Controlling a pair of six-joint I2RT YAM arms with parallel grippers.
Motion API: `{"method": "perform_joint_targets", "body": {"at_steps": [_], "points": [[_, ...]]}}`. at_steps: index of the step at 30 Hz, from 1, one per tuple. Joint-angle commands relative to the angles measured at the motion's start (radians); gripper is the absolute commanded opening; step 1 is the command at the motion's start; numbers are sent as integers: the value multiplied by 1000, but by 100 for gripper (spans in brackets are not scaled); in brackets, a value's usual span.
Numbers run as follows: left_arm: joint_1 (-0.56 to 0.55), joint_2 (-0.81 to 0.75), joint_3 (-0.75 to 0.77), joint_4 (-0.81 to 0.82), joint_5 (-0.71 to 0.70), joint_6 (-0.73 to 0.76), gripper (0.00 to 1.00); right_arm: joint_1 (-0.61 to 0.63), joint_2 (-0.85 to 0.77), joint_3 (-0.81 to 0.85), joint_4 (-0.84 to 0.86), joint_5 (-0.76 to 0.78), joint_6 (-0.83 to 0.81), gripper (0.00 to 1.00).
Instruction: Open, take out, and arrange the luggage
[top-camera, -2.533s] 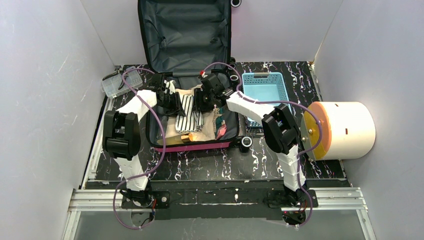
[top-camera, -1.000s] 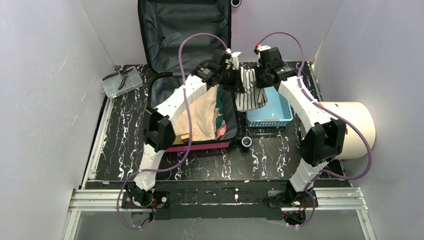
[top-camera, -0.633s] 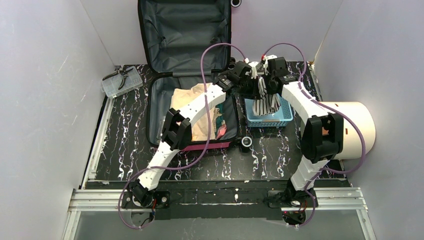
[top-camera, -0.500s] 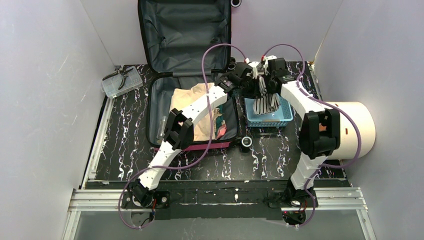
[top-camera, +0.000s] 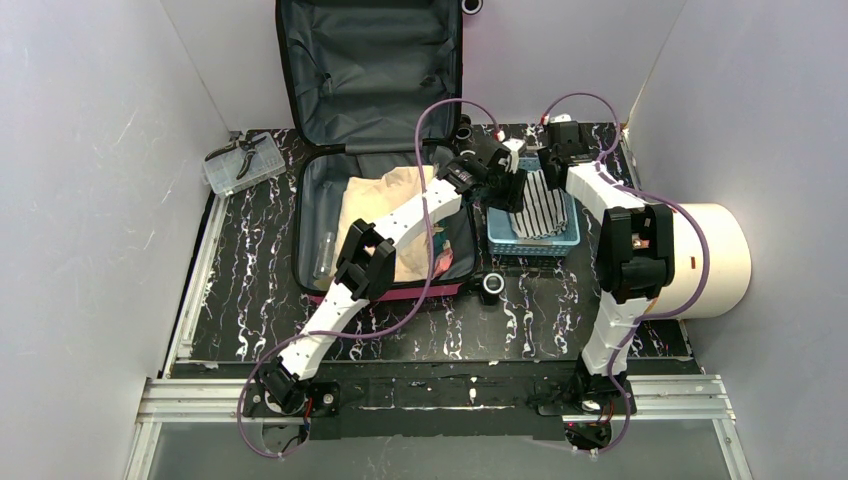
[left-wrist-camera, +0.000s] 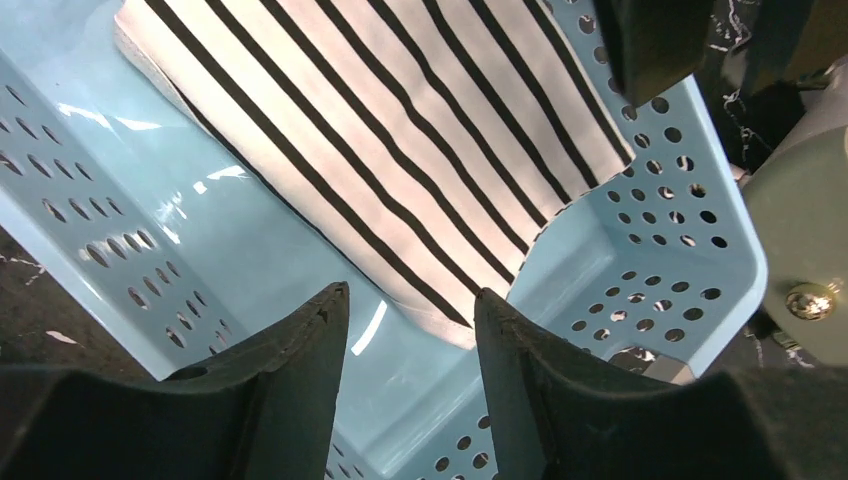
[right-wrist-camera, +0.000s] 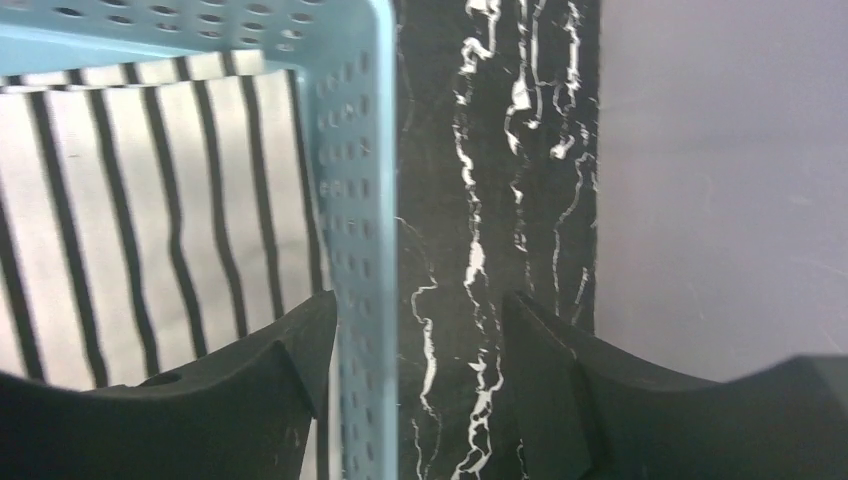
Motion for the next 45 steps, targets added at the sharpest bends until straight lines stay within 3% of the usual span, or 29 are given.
{"method": "perform_joint_targets", "body": {"at_steps": [1, 4, 11, 14, 21, 27, 31, 34, 38, 40, 45], "points": [[6, -71, 43, -67, -44, 92, 49, -3, -8, 39, 36, 76, -2, 70], [8, -96, 84, -71, -35, 121, 47, -2, -29, 38, 13, 26, 46, 65], [8, -146, 172, -110, 55, 116, 47, 20, -166, -55, -16, -280, 187, 51], [18, -180, 177, -197, 47, 94, 47, 20, -177, -103, -30, -343, 264, 51], [82, -329, -111, -266, 45, 82, 47, 29, -81, -123, -67, -529, 381, 56], [93, -387, -221, -286, 95, 103, 47, 43, -21, -138, -61, -545, 390, 54], [130, -440, -301, -286, 103, 102, 47, 75, 3, -152, -81, -475, 371, 53], [158, -487, -355, -276, 105, 133, 48, 106, 13, -152, -90, -405, 363, 45], [190, -516, -405, -269, 124, 144, 48, 123, 40, -124, -114, -395, 371, 21], [204, -523, -423, -267, 126, 143, 48, 126, 43, -105, -115, -420, 384, 14], [215, -533, -452, -258, 120, 154, 48, 128, 54, -73, -92, -536, 434, 17]]}}
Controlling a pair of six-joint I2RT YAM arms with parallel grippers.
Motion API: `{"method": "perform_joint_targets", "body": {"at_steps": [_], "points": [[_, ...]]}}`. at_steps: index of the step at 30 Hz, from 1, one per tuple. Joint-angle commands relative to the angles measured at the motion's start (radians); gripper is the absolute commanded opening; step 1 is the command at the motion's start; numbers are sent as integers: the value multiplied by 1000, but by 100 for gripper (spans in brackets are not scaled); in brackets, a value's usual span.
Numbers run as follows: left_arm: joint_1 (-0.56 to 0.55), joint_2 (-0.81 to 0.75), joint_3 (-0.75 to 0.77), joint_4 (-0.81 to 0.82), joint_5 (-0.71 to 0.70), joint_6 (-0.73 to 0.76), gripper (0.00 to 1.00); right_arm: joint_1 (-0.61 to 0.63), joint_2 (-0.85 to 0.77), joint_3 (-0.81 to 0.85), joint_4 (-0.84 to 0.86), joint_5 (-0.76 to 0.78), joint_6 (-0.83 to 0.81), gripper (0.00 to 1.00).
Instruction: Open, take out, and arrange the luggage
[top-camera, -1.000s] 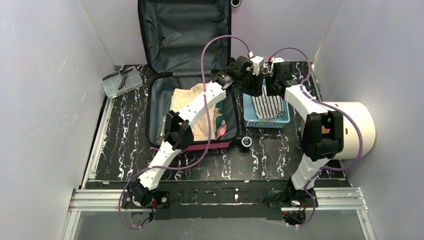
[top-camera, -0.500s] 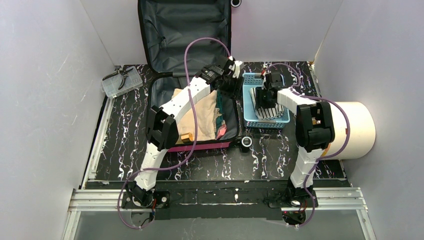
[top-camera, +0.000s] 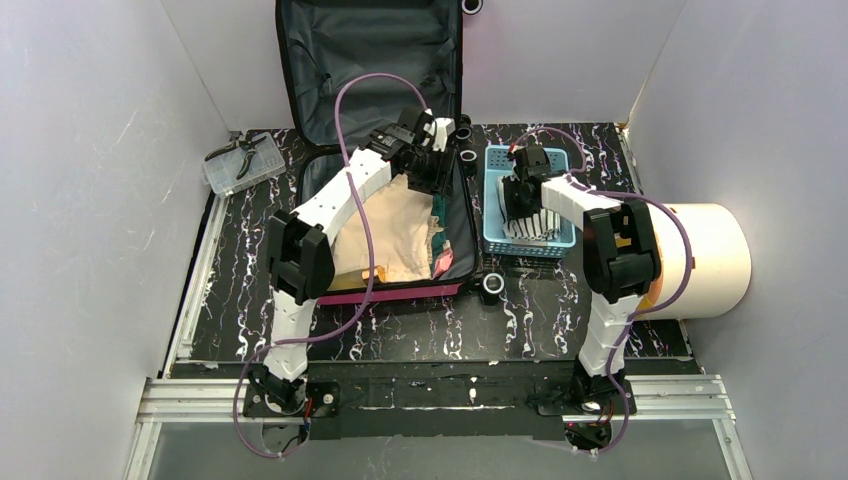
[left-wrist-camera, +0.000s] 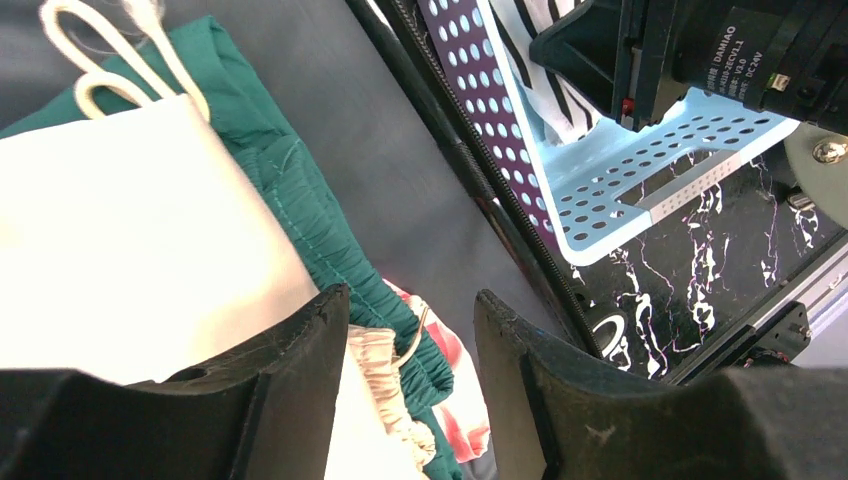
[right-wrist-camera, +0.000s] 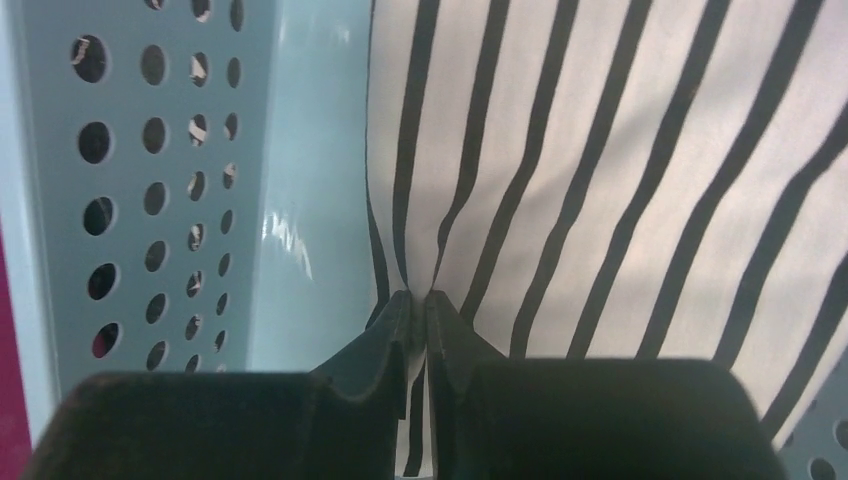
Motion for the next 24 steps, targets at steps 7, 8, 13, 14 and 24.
{"method": "perform_joint_targets", "body": {"at_steps": [7, 8, 13, 14, 24], "points": [[12, -85, -18, 1, 30, 34, 50, 7, 50, 93, -38, -132, 68, 41], [16, -88, -19, 1, 30, 38, 50, 7, 45, 102, -42, -137, 71, 46], [66, -123, -35, -20, 49, 39, 51, 22, -25, 163, -112, -58, 48, 56], [81, -139, -45, -27, 54, 39, 52, 28, -47, 172, -125, -24, 36, 59], [275, -332, -275, -75, 105, 76, 85, 182, -273, 156, -41, 3, 130, 83]]}}
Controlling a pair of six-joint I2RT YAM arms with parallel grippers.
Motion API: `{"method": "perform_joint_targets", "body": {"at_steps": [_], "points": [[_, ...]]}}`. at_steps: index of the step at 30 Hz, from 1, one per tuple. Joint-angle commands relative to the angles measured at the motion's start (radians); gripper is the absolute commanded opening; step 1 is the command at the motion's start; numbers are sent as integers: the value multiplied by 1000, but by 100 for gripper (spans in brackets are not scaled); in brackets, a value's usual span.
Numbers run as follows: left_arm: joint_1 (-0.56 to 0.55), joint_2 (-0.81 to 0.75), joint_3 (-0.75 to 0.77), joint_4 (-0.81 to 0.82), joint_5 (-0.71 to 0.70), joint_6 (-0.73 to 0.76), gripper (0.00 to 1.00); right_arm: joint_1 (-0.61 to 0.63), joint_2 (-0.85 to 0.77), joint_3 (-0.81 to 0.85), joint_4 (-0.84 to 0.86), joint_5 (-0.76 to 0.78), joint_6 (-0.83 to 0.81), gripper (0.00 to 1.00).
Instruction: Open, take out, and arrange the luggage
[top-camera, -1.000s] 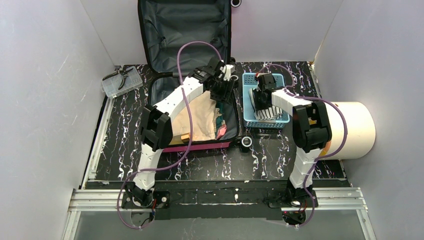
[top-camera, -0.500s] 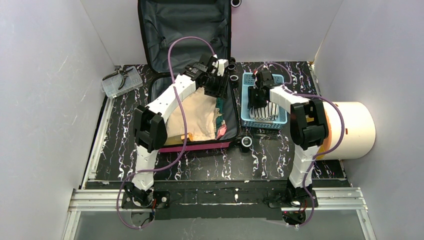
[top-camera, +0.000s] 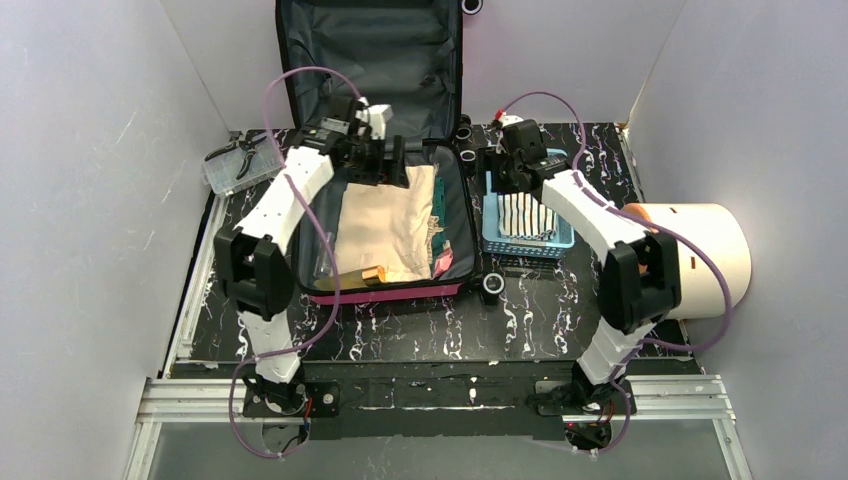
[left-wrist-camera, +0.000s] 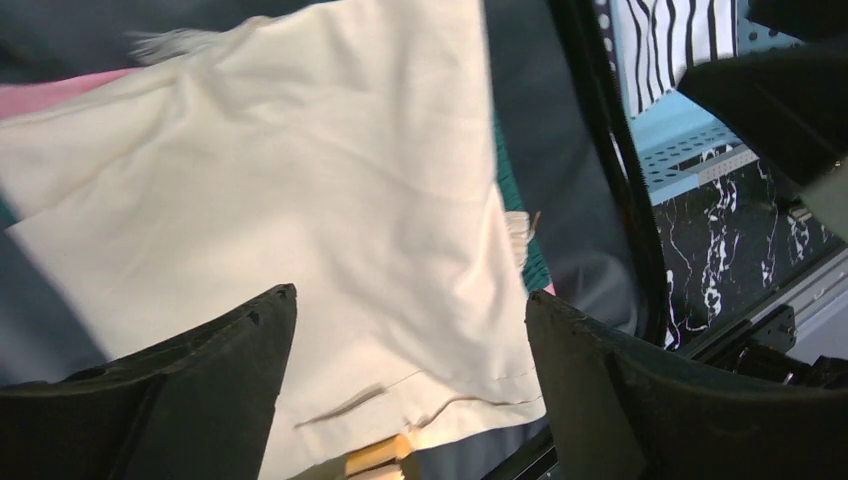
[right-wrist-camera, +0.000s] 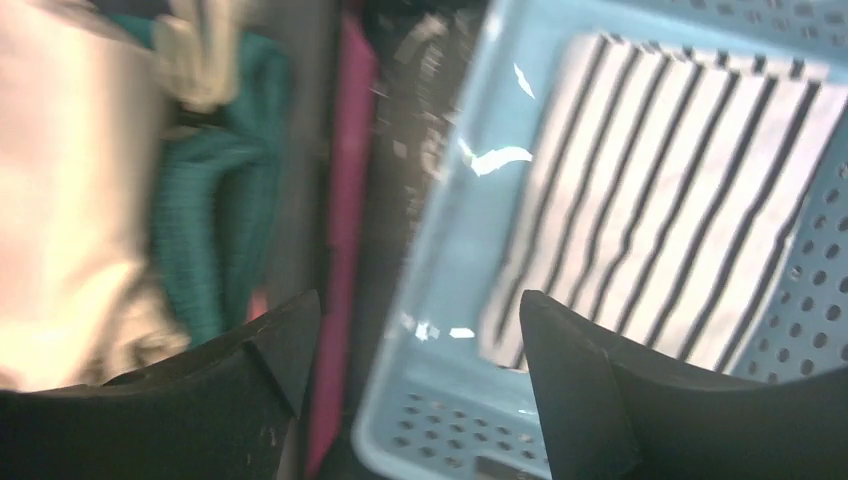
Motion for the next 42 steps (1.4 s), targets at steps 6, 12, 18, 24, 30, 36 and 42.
{"method": "perform_joint_targets", "body": {"at_steps": [6, 12, 18, 24, 30, 36, 42], "points": [[196, -142, -257, -25, 47, 23, 93, 184, -60, 9, 161, -178, 291, 84], [270, -127, -382, 6, 62, 42, 86, 251, -12, -22, 172, -232, 373, 86], [300, -111, -454, 81, 56, 4, 82, 279, 40, -6, 112, -207, 365, 86], [300, -90, -487, 146, 43, 6, 82, 279, 54, -48, 151, -212, 367, 87], [300, -47, -487, 166, 84, -5, 82, 280, 92, -39, 168, -232, 364, 88], [299, -48, -507, 217, 178, -43, 74, 279, 149, -27, 248, -337, 396, 82], [297, -47, -502, 221, 233, -61, 46, 281, 161, 14, 260, -339, 389, 67]]}}
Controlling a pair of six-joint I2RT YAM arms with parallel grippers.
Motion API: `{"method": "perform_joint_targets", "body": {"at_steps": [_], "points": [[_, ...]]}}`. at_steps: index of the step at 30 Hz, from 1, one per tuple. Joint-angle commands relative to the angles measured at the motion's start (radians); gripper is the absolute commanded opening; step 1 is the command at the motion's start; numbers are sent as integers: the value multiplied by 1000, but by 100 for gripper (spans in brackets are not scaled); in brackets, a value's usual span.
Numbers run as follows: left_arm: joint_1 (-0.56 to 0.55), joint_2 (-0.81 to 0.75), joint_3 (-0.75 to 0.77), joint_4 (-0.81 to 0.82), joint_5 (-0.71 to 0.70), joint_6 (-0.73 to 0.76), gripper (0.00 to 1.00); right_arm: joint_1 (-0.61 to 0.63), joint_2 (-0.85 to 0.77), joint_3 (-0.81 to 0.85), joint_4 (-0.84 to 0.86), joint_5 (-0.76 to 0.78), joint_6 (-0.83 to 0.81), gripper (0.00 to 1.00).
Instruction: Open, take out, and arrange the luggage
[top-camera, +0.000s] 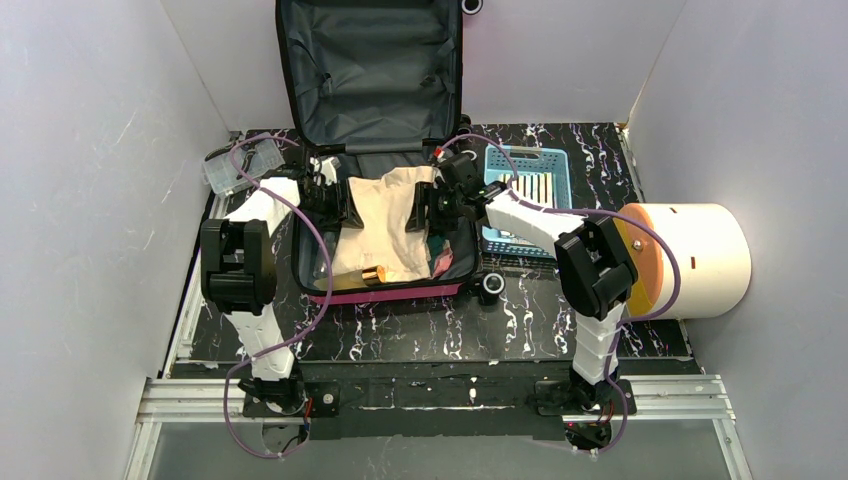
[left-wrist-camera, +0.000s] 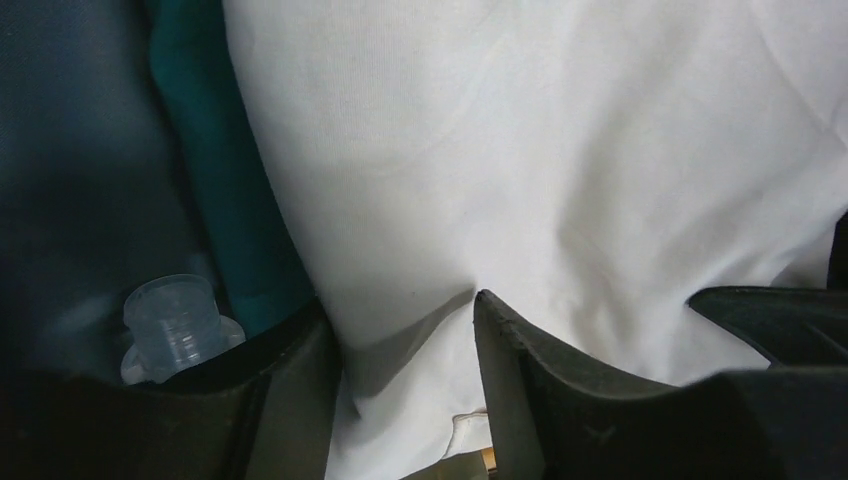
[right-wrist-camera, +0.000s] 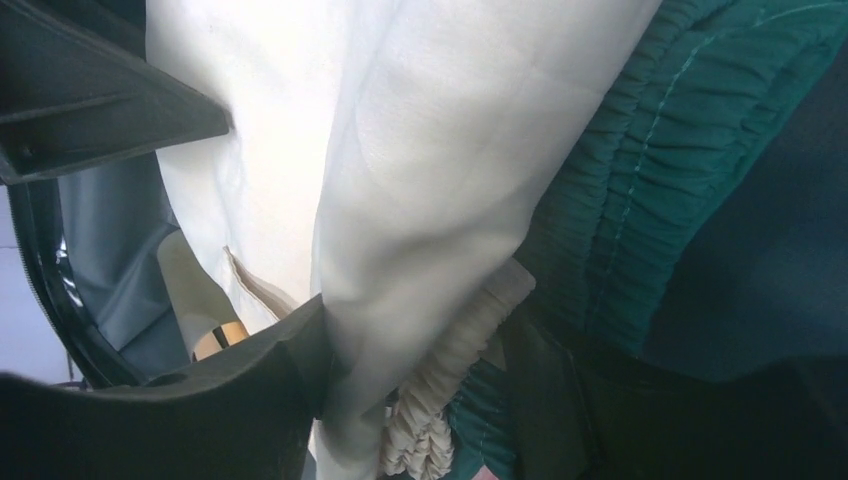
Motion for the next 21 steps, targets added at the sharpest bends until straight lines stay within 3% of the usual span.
{"method": "perform_joint_targets", "body": {"at_steps": [1, 6, 10, 15, 17, 19, 21], "points": [[-1, -15, -6, 12, 83, -16, 41, 8, 18, 57, 37, -52, 4, 63], [-1, -13, -8, 12, 112, -20, 18, 8, 35, 57, 62, -88, 18, 48], [-1, -13, -2, 4, 114, -12, 0, 8, 49, 74, 71, -92, 14, 27], [-1, -21, 11, -27, 84, 17, 0, 6, 61, 129, 51, -100, -6, 1], [-1, -20, 9, -41, 54, 34, 2, 6, 62, 152, 42, -98, -13, 1], [-1, -6, 12, -59, -11, 55, 16, 5, 60, 165, 36, -94, -17, 1], [-2, 25, 35, -93, -77, 87, 23, 3, 54, 166, 36, -97, -17, 1]]}}
